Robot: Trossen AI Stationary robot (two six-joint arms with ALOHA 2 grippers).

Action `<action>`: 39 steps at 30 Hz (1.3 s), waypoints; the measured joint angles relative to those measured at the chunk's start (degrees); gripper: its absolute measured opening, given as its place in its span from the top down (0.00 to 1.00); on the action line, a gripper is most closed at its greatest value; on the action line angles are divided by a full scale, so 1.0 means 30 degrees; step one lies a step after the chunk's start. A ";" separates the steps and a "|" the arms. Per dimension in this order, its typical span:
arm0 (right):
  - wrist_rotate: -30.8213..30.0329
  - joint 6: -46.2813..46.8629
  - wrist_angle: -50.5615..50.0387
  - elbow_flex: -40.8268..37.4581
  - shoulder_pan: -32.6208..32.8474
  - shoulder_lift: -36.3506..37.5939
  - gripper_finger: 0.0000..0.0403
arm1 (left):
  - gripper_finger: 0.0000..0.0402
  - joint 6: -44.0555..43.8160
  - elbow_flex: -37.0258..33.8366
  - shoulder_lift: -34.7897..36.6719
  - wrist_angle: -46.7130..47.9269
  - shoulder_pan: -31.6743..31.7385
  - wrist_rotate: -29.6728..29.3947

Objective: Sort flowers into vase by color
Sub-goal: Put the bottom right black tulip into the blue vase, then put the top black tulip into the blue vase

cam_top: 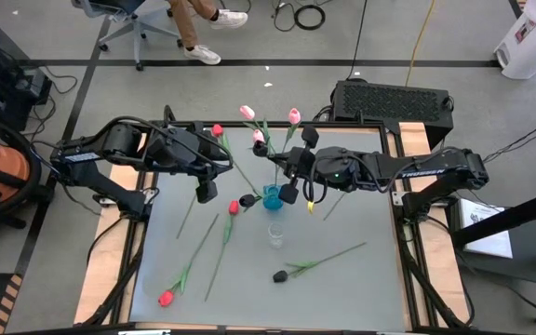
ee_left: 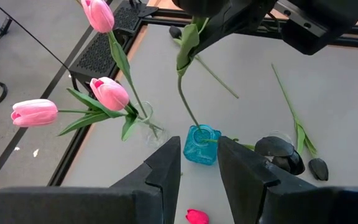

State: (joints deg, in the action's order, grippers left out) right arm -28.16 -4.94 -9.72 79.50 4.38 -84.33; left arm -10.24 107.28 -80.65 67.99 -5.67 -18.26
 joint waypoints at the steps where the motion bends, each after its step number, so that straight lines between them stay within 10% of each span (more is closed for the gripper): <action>1: 0.0000 0.0003 -0.0014 0.0000 0.0000 0.0000 1.00 | 0.72 0.0000 0.0000 -0.0005 0.0000 -0.0016 0.0000; 16: 0.1004 -0.0044 -0.0156 0.0000 0.0000 0.0000 0.97 | 0.72 0.0007 0.0004 -0.0004 0.0000 -0.0029 0.0000; 39: 0.1020 0.1130 -0.3592 0.0007 0.0006 0.0007 0.56 | 0.72 0.0003 0.0000 -0.0003 0.0000 -0.0029 0.0000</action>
State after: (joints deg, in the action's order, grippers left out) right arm -25.10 -1.55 -20.49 79.53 4.40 -84.31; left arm -10.23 107.28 -80.66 67.99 -5.76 -18.26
